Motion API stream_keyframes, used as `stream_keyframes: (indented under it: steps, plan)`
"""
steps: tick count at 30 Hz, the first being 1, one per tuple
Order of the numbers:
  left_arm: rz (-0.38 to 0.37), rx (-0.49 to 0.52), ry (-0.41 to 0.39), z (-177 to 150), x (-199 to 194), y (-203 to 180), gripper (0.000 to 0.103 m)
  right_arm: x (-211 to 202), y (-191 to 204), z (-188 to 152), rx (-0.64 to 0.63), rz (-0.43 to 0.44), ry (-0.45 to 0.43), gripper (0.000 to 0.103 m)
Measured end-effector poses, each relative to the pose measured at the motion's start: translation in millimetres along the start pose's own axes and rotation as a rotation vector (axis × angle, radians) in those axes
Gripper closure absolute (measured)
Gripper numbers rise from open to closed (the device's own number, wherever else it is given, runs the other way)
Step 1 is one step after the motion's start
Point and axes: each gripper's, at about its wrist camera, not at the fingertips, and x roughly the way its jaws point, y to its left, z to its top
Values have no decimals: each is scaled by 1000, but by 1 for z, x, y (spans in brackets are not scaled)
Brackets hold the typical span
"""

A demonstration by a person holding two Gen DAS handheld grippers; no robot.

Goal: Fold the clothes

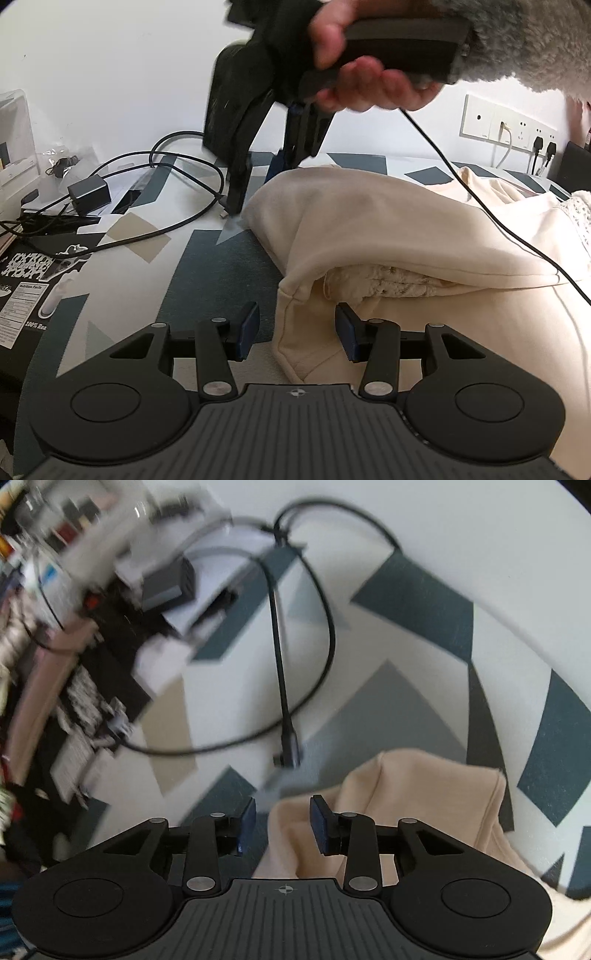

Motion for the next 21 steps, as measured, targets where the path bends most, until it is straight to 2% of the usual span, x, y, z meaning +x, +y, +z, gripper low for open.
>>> stream_keyframes:
  steps: [3, 6, 8, 9, 11, 12, 14, 16, 17, 20, 21]
  plan:
    - [1, 2, -2, 0, 0, 0, 56, 7, 12, 0, 23, -80, 0, 73]
    - [3, -6, 0, -1, 0, 1, 56, 7, 19, -2, 22, -123, -16, 73]
    - [3, -14, 1, -2, 1, 2, 56, 6, 21, -6, -16, -157, -30, 85]
    - [3, -17, 1, -2, 1, 3, 56, 5, 22, -7, -33, -156, -37, 98]
    - [4, -17, 2, -2, 1, 3, 56, -3, 18, -6, -26, -40, -66, 99]
    - [4, -16, 3, -2, 1, 3, 56, -10, 17, -6, -28, 22, -98, 103]
    - [5, -14, 5, -2, 1, 3, 56, -21, 15, -3, -30, 131, -152, 103]
    - [6, -12, 6, -2, 1, 4, 56, -26, 18, 2, -53, 150, -178, 103]
    - [7, -9, 6, -1, 1, 3, 56, -28, 18, 5, -62, 130, -188, 103]
    - [6, 1, 3, 0, 2, 1, 56, -34, 7, 8, -31, 102, -165, 88]
    - [4, 3, 3, 1, 2, 0, 56, -31, 8, 7, -38, 78, -153, 78]
